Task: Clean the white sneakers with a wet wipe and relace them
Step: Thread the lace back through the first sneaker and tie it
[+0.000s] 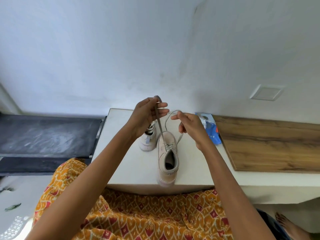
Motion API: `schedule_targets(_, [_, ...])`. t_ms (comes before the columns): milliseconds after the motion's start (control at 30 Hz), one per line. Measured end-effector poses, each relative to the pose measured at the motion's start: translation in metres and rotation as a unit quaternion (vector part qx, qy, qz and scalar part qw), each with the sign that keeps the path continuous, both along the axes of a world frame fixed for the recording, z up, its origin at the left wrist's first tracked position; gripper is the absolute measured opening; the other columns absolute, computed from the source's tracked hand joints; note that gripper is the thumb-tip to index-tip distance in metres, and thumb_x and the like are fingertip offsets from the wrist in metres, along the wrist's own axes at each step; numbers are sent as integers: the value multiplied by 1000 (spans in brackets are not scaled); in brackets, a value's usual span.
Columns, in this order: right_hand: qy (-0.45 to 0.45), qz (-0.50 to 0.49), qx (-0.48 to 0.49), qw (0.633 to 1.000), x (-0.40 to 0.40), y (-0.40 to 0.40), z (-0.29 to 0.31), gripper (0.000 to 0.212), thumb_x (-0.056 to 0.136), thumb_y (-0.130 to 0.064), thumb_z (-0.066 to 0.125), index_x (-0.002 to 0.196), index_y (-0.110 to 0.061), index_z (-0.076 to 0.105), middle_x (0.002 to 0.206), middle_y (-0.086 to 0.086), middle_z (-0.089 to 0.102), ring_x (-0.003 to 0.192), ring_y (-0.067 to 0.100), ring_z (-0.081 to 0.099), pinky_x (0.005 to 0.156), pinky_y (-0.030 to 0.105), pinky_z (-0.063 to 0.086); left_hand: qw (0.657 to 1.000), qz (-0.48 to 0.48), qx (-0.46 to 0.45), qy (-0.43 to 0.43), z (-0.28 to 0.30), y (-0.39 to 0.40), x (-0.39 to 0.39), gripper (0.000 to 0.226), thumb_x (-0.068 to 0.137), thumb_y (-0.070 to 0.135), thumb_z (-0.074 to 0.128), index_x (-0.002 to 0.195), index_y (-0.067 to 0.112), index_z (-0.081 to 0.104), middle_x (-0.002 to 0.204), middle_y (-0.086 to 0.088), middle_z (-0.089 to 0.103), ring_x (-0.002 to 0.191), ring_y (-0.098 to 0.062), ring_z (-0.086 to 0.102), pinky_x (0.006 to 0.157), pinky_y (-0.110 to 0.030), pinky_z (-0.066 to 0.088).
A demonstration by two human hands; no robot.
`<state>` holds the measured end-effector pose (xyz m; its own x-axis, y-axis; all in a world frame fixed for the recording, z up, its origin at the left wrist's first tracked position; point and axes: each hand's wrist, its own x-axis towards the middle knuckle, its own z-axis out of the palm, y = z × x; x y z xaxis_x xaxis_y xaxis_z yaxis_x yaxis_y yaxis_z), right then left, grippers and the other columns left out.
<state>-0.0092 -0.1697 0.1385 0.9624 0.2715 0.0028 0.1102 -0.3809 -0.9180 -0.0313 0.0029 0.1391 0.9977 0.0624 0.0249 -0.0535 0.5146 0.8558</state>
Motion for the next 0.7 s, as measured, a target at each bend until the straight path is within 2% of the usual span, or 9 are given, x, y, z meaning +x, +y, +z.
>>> schedule_targets(100, [-31, 8, -16, 999, -4, 11, 18, 34, 99, -34, 40, 81, -19, 65, 53, 0, 54, 50, 8, 48, 61, 24, 40, 998, -21, 37, -55, 29, -11, -1, 26, 102, 20, 36, 92, 8, 57, 91, -10, 71, 83, -26, 69, 86, -38, 54])
schedule_targets(233, [-40, -5, 2, 999, -11, 18, 37, 34, 101, -30, 37, 77, -15, 57, 57, 1, 54, 51, 10, 49, 58, 22, 41, 987, -5, 127, -96, 51, -20, -2, 31, 102, 21, 36, 101, 5, 62, 102, -14, 69, 92, -27, 67, 89, -37, 53])
schedule_targets(333, [-40, -24, 35, 998, -15, 18, 53, 33, 101, -28, 36, 79, -14, 57, 56, 0, 54, 49, 9, 48, 54, 20, 39, 978, 32, 176, -105, 64, -24, -6, 28, 101, 20, 40, 98, 7, 64, 103, -14, 69, 92, -24, 65, 87, -35, 53])
schedule_targets(433, [-67, -37, 32, 997, -16, 20, 68, 34, 101, -28, 35, 85, -14, 61, 53, -2, 53, 47, 10, 46, 50, 18, 36, 969, 64, 207, -118, 76, -26, -9, 27, 99, 18, 45, 103, 2, 66, 105, -13, 68, 94, -22, 64, 85, -30, 53])
schedule_targets(533, [-93, -22, 5, 995, -18, 21, 79, 29, 101, -27, 35, 87, -16, 58, 54, -2, 52, 48, 11, 44, 49, 20, 34, 970, 58, 200, -124, 80, -26, -14, 27, 98, 16, 47, 104, -2, 66, 102, -12, 68, 95, -25, 65, 86, -31, 55])
schedule_targets(633, [-112, 11, -15, 993, -23, 23, 79, 24, 99, -25, 40, 93, -18, 62, 52, -4, 50, 46, 10, 42, 52, 23, 35, 976, 80, 166, -116, 78, -25, -22, 25, 97, 16, 48, 102, 2, 68, 104, -9, 68, 95, -20, 62, 81, -28, 55])
schedule_targets(700, [-133, 20, -26, 991, -26, 26, 74, 23, 98, -25, 44, 96, -19, 66, 50, -6, 50, 43, 6, 41, 52, 23, 35, 973, 95, 176, -117, 75, -22, -25, 24, 97, 18, 49, 101, 7, 69, 107, -5, 69, 103, -17, 60, 87, -29, 51])
